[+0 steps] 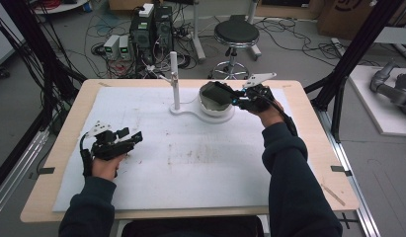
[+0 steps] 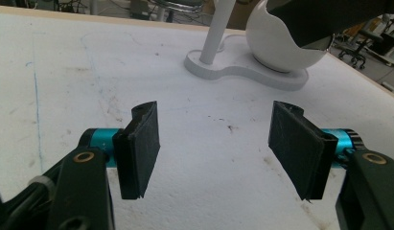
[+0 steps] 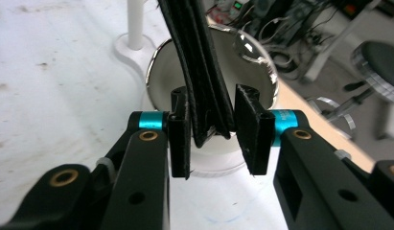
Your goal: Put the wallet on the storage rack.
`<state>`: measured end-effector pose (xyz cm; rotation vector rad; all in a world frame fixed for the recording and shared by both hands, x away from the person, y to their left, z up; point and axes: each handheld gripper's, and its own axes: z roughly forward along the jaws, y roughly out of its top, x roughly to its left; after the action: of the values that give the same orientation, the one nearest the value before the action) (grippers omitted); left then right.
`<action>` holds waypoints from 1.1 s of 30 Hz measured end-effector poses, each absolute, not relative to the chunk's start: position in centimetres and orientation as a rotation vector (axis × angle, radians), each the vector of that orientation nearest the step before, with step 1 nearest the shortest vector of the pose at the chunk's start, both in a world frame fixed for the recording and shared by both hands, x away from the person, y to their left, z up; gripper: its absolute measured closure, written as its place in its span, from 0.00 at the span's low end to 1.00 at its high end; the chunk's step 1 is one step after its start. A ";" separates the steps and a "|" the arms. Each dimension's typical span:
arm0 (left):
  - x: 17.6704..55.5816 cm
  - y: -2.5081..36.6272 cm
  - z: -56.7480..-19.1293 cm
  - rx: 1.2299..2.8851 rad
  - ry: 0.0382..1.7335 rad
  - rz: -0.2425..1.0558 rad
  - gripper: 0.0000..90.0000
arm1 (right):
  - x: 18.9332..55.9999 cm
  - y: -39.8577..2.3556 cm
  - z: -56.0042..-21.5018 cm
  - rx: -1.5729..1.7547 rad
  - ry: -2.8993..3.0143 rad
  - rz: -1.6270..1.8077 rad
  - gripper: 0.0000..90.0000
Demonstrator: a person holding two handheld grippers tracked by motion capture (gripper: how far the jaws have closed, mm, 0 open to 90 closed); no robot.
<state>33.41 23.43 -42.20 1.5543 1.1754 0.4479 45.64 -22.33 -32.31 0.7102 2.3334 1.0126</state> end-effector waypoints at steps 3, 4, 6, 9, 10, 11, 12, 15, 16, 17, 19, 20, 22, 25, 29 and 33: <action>33.4 23.4 -42.2 1.558 1.175 0.447 0.39 | 45.7 -22.2 -32.1 0.685 2.317 0.994 0.79; 33.4 23.4 -42.2 1.558 1.175 0.446 0.39 | 45.8 -22.3 -32.0 0.674 2.310 0.988 0.80; 33.4 23.4 -42.3 1.558 1.176 0.446 0.39 | 45.9 -22.4 -31.7 0.649 2.275 0.991 0.83; 33.4 23.4 -42.3 1.554 1.180 0.444 0.39 | 46.1 -22.4 -31.1 0.616 2.283 0.963 0.84; 33.4 23.4 -42.3 1.553 1.180 0.444 0.39 | 46.2 -22.2 -30.9 0.594 2.290 0.942 0.84; 33.5 23.4 -42.3 1.554 1.179 0.443 0.39 | 46.4 -22.1 -30.6 0.569 2.300 0.911 0.84; 33.4 23.4 -42.3 1.553 1.180 0.443 0.39 | 46.6 -21.6 -30.0 0.491 2.312 0.870 0.84; 33.4 23.4 -42.3 1.554 1.182 0.442 0.39 | 46.9 -21.1 -29.4 0.427 2.328 0.816 0.85; 33.4 23.4 -42.3 1.556 1.180 0.442 0.39 | 47.0 -20.9 -29.2 0.399 2.331 0.798 0.85; 33.4 23.4 -42.3 1.556 1.182 0.441 0.39 | 47.2 -20.7 -28.9 0.375 2.332 0.779 0.84; 33.4 23.5 -42.3 1.551 1.184 0.443 0.39 | 47.5 -20.4 -28.4 0.327 2.337 0.757 0.84; 33.4 23.6 -42.3 1.551 1.187 0.446 0.39 | 47.6 -20.3 -28.2 0.306 2.336 0.745 0.84; 33.4 23.8 -42.3 1.546 1.188 0.449 0.39 | 47.7 -20.1 -28.2 0.250 2.348 0.733 0.84; 33.3 24.0 -42.2 1.539 1.188 0.455 0.39 | 47.5 -20.1 -28.5 0.236 2.361 0.756 0.83; 33.2 24.0 -42.2 1.538 1.187 0.455 0.39 | 47.2 -20.2 -29.2 0.282 2.400 0.841 0.76; 33.3 23.8 -42.1 1.540 1.186 0.455 0.39 | 47.2 -20.2 -29.4 0.393 2.470 0.875 0.65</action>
<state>33.26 23.81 -42.10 1.5398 1.1856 0.4549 47.23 -20.18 -29.40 0.3931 2.4699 0.8746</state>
